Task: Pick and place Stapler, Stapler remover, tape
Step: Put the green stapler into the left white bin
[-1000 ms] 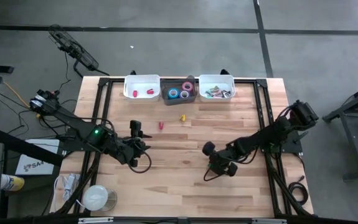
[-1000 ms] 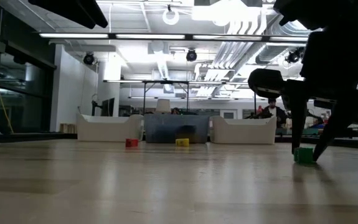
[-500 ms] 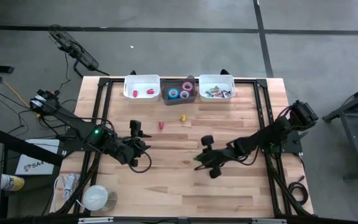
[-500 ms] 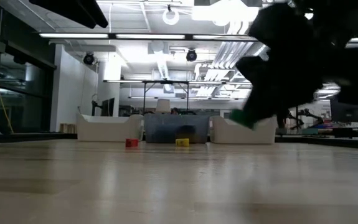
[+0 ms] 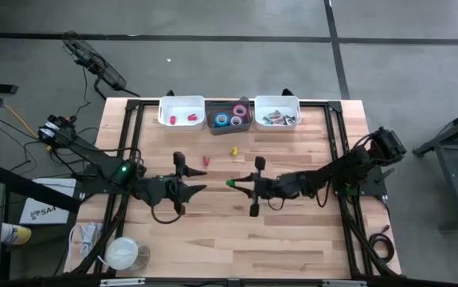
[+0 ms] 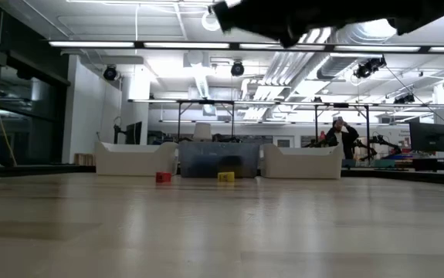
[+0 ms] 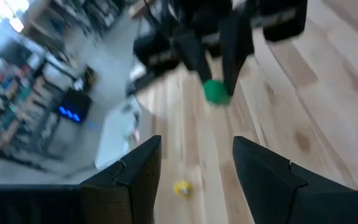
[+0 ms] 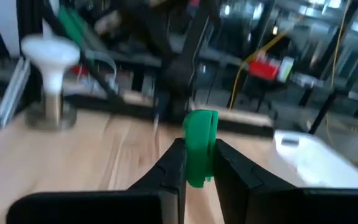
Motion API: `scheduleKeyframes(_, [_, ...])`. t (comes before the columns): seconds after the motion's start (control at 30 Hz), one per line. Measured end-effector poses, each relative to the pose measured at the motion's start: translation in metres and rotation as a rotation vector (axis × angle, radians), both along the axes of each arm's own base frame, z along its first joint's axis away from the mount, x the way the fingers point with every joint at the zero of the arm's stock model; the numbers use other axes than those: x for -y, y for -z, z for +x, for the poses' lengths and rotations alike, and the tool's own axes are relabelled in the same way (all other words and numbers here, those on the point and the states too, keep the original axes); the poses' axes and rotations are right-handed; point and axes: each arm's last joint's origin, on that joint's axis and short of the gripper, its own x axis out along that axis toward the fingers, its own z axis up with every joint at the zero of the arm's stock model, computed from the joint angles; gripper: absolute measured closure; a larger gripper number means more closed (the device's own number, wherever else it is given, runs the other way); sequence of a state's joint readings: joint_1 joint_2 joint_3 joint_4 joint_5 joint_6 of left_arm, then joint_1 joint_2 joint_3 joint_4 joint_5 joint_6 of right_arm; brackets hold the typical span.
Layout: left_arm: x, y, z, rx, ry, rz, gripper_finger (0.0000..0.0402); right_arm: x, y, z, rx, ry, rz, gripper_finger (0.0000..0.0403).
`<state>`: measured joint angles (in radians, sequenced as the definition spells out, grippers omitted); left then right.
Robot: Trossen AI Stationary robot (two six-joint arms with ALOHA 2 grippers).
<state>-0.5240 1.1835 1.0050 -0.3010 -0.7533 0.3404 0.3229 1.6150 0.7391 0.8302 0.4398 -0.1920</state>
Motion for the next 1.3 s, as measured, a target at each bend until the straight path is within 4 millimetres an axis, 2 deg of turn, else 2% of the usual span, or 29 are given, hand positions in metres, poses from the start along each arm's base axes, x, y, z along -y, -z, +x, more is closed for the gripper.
scheduleKeyframes(0.37, [0.014,-0.002,0.029,0.131,0.059,0.123,0.0208,0.007,-0.023,0.002,0.222,-0.125,-0.057,0.0351])
scheduleKeyframes(0.53, [0.012,-0.001,0.045,0.213,0.041,0.044,0.0208,0.005,-0.024,0.002,0.231,-0.163,-0.165,0.0351])
scheduleKeyframes(0.73, [0.001,0.001,0.059,0.252,0.077,-0.021,0.0208,0.005,-0.024,0.001,0.234,-0.181,-0.206,0.0351])
scheduleKeyframes(1.3, [-0.001,0.002,0.061,0.256,0.101,-0.063,0.0208,0.006,-0.025,0.001,0.233,-0.118,-0.267,0.0351])
